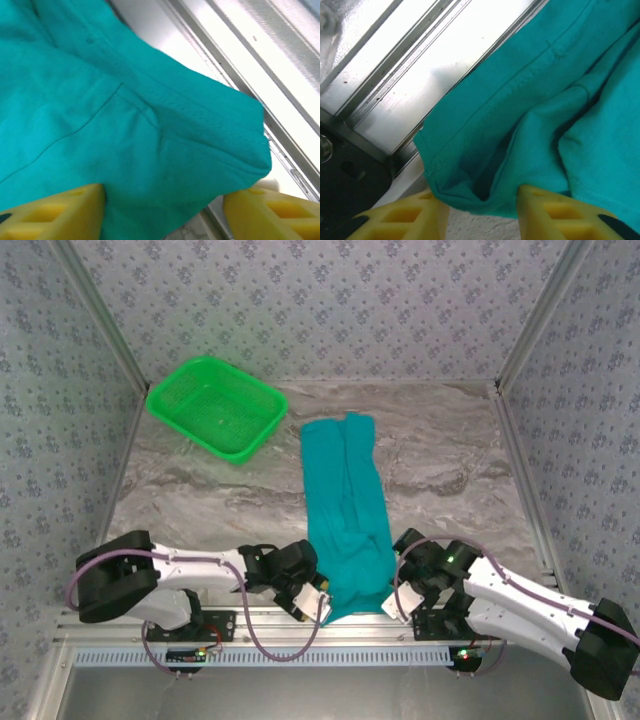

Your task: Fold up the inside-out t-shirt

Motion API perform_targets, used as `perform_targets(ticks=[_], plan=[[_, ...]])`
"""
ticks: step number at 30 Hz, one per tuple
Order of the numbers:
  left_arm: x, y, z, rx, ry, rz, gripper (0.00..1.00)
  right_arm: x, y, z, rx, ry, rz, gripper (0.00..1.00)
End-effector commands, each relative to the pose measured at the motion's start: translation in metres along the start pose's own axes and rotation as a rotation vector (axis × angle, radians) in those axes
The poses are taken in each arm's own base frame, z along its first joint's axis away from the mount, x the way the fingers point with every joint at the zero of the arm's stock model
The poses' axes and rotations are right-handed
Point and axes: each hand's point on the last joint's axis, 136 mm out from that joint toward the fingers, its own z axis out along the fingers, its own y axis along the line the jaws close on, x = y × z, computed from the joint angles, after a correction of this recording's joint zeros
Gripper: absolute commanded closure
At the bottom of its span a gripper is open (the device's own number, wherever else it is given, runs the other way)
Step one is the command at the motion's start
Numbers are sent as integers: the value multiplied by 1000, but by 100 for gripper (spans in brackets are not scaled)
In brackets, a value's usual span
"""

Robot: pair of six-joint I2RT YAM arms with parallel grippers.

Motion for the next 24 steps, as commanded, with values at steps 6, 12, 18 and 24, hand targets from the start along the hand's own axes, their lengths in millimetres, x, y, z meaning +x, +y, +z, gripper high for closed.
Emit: perform_targets(ticks=[6, 12, 18, 24], plan=[[-12, -3, 2, 28, -42, 77, 68, -12, -3, -7, 46, -61, -50, 99], [-11, -12, -2, 70, -31, 84, 100, -14, 9, -10, 37, -69, -72, 100], [-38, 0, -28, 37, -106, 54, 100, -36, -14, -45, 111, -181, 76, 100], [-77, -4, -80, 17, -274, 12, 100, -53, -32, -90, 180, -269, 238, 100]])
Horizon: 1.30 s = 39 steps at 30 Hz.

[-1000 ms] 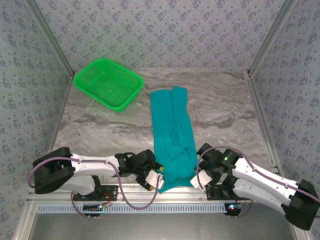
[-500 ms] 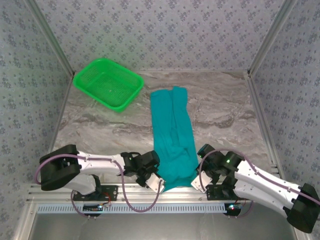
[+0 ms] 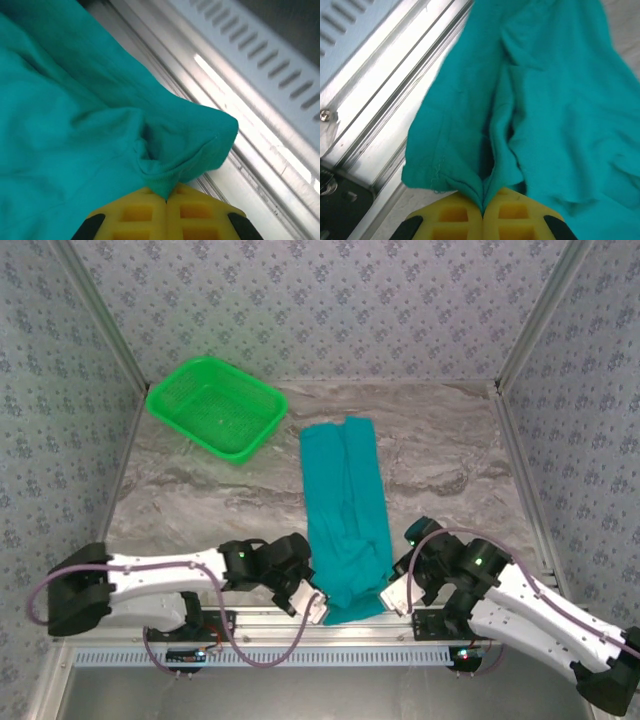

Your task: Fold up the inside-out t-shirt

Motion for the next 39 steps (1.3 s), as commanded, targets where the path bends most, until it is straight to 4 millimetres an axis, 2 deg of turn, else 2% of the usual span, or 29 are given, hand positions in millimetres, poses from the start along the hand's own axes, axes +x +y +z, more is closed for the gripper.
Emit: perform_targets(ticks=[1, 7, 9, 12, 16, 19, 21, 25, 29, 35, 36, 39], plan=[[-36, -8, -28, 62, -118, -58, 100, -22, 2, -24, -19, -81, 151, 100], [-79, -16, -86, 106, -221, -147, 100, -46, -8, -71, 7, -133, 286, 100], [-93, -13, -103, 119, -254, -187, 100, -60, -10, -86, 4, -185, 332, 100], [-93, 6, -120, 82, -268, -288, 100, -69, -27, -101, 48, -216, 373, 100], [-68, 63, -141, -41, -374, -492, 100, -54, -76, -99, 146, -191, 446, 100], [-35, 85, -139, -67, -345, -570, 100, -38, -115, -95, 182, -278, 536, 100], [-11, 102, -135, -79, -319, -641, 100, -15, -141, -92, 235, -304, 599, 100], [25, 133, -134, -100, -344, -758, 100, 23, -165, -81, 225, -296, 725, 100], [51, 160, -141, -162, -319, -804, 100, 57, -185, -67, 205, -248, 809, 100], [81, 192, -148, -164, -295, -835, 100, 94, -210, -55, 219, -248, 911, 100], [85, 197, -147, -164, -292, -838, 100, 98, -222, -60, 241, -250, 905, 100], [107, 213, -141, -156, -299, -867, 100, 115, -236, -51, 226, -258, 930, 100]])
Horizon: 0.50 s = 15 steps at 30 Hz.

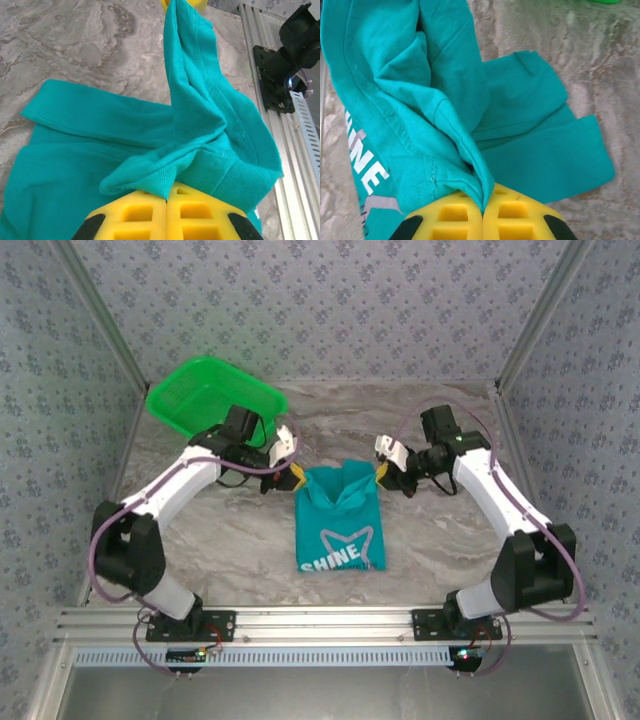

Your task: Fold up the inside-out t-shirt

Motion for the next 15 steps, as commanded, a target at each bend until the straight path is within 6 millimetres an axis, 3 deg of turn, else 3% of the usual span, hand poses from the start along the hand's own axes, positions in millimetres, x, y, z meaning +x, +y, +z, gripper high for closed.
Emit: perform_targets(ticks=[1, 4, 7, 9, 10, 11, 12, 13, 14, 15], plan=[[-1, 18, 4, 55, -24, -9, 100, -15, -28, 6, 5, -48, 16, 100], [18, 52, 13, 45, 16, -83, 100, -7, -58, 26, -5, -26, 74, 100], [37, 102, 22, -33, 46, -159, 98, 19, -98, 55, 32, 54, 171, 100], [42, 137, 26, -128, 73, -244, 92, 38, -125, 75, 94, 92, 244, 100], [42, 148, 25, -153, 74, -267, 89, 46, -151, 82, 200, 106, 315, 97], [38, 160, 22, -194, 69, -298, 81, 51, -171, 85, 288, 132, 378, 92], [35, 168, 21, -232, 67, -331, 65, 54, -177, 86, 311, 156, 391, 86], [30, 173, 17, -259, 62, -367, 59, 58, -179, 88, 332, 187, 389, 77], [26, 172, 15, -268, 60, -393, 58, 60, -180, 88, 364, 207, 385, 67], [26, 172, 12, -289, 62, -416, 58, 59, -179, 87, 374, 214, 380, 63]])
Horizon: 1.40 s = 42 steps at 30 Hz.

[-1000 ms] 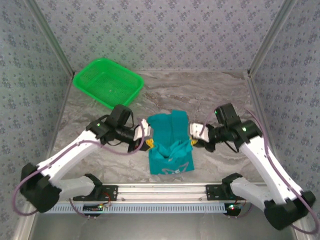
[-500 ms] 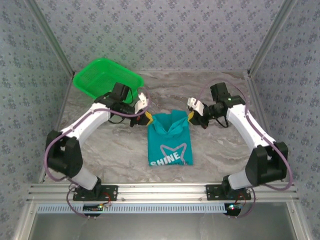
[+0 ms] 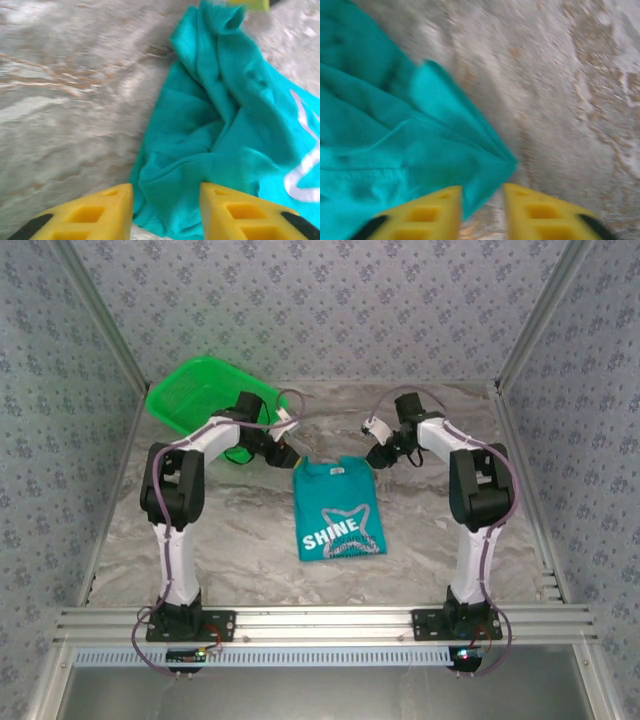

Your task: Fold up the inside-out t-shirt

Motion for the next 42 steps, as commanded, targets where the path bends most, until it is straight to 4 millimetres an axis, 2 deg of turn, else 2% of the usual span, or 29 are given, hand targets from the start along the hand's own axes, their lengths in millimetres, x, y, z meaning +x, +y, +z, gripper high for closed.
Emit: perform_targets(ticks=[1, 4, 6, 8, 10, 13, 15, 16, 17, 19, 20, 21, 22, 23, 24, 26, 29, 32, 35, 37, 38, 39, 42], plan=[[-35, 1, -25, -108, -65, -91, 55, -26, -21, -18, 184, -30, 42, 62], [-26, -5, -37, -184, -65, -176, 54, -31, -15, -34, 255, -78, 74, 58], [-22, -19, -47, -204, -85, -209, 53, -31, -6, -49, 314, -110, 71, 53], [-22, -38, -53, -220, -114, -238, 53, -30, 9, -64, 376, -124, 57, 52], [-15, -63, -48, -201, -100, -253, 53, -18, 25, -71, 437, -120, 43, 52], [1, -92, -28, -165, -67, -291, 53, -9, 54, -80, 523, -116, -32, 51], [11, -102, -13, -165, -31, -298, 53, 0, 51, -94, 653, -93, 116, 43], [15, -104, -6, -167, -12, -297, 53, 6, 50, -97, 655, -72, 231, 41], [21, -104, 2, -182, 14, -304, 54, 17, 56, -93, 582, -14, 347, 59], [36, -104, 19, -202, 73, -306, 56, 27, 74, -76, 320, 41, 541, 74], [46, -106, 30, -215, 109, -293, 57, 34, 87, -65, 131, 59, 657, 92], [56, -106, 38, -230, 139, -277, 57, 36, 95, -55, -12, 37, 812, 100], [63, -108, 44, -239, 157, -268, 57, 40, 101, -46, -83, 33, 894, 96], [72, -110, 49, -247, 176, -266, 57, 46, 111, -38, -91, 60, 894, 13], [80, -109, 52, -263, 186, -271, 57, 51, 120, -31, -59, 89, 843, 0], [92, -106, 52, -297, 195, -273, 57, 51, 138, -24, -54, 116, 783, 0], [107, -105, 51, -308, 202, -257, 57, 48, 143, -22, 6, 110, 759, 0], [119, -109, 51, -294, 232, -242, 57, 53, 119, -43, 298, 114, 687, 0], [127, -114, 52, -279, 237, -222, 57, 56, 89, -83, 612, 85, 689, 0], [129, -116, 53, -267, 233, -218, 57, 57, 83, -94, 687, 65, 706, 1], [130, -117, 53, -257, 233, -214, 57, 59, 84, -90, 650, 55, 724, 0], [131, -118, 54, -251, 235, -211, 57, 43, 81, -81, 562, -3, 731, 1], [136, -122, 55, -226, 245, -198, 57, 34, 74, -68, 577, 13, 713, 0]])
